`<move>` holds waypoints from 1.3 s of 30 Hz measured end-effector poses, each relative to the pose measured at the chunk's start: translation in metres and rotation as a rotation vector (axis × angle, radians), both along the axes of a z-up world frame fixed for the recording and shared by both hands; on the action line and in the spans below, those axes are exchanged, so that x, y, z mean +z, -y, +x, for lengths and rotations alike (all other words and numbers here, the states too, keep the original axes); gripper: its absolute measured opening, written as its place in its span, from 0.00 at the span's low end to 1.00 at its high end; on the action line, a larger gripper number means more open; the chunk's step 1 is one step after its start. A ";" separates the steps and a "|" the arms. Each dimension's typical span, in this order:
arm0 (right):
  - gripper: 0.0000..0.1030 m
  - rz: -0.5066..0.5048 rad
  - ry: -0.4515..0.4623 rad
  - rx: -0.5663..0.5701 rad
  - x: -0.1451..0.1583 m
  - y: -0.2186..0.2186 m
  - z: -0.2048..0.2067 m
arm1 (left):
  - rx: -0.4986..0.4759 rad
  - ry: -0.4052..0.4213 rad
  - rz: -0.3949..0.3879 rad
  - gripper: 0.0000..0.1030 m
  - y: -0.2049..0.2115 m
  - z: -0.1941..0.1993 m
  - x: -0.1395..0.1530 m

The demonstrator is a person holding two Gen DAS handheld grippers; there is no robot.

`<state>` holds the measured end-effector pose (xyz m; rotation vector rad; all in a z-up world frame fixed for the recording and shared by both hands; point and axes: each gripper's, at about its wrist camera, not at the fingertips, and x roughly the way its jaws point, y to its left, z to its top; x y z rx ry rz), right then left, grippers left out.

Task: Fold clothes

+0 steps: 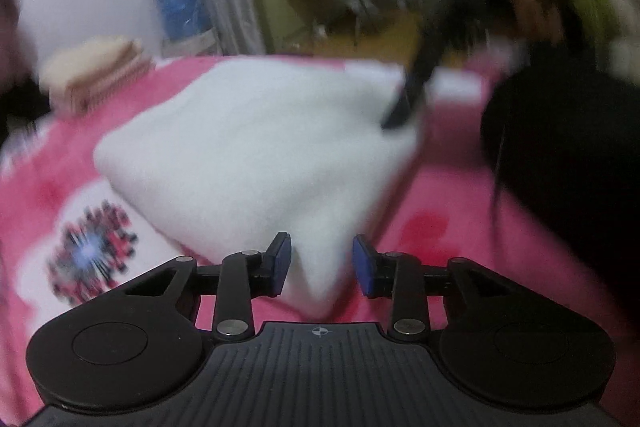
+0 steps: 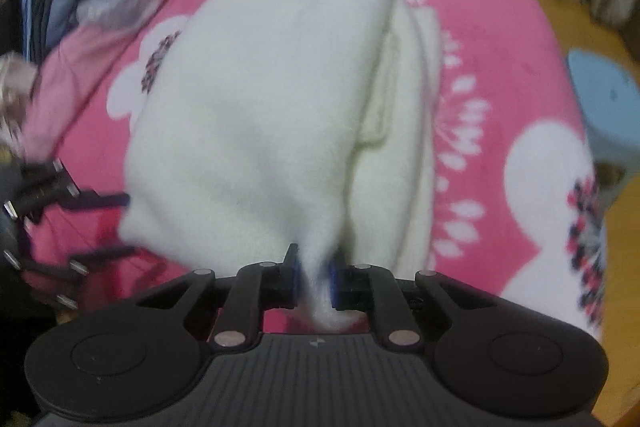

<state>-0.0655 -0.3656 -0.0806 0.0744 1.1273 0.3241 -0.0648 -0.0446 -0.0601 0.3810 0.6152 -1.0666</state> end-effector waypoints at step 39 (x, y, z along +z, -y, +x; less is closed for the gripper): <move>0.29 0.180 0.111 -0.246 -0.015 0.022 0.156 | 0.094 -0.143 -0.327 0.38 0.046 0.051 -0.046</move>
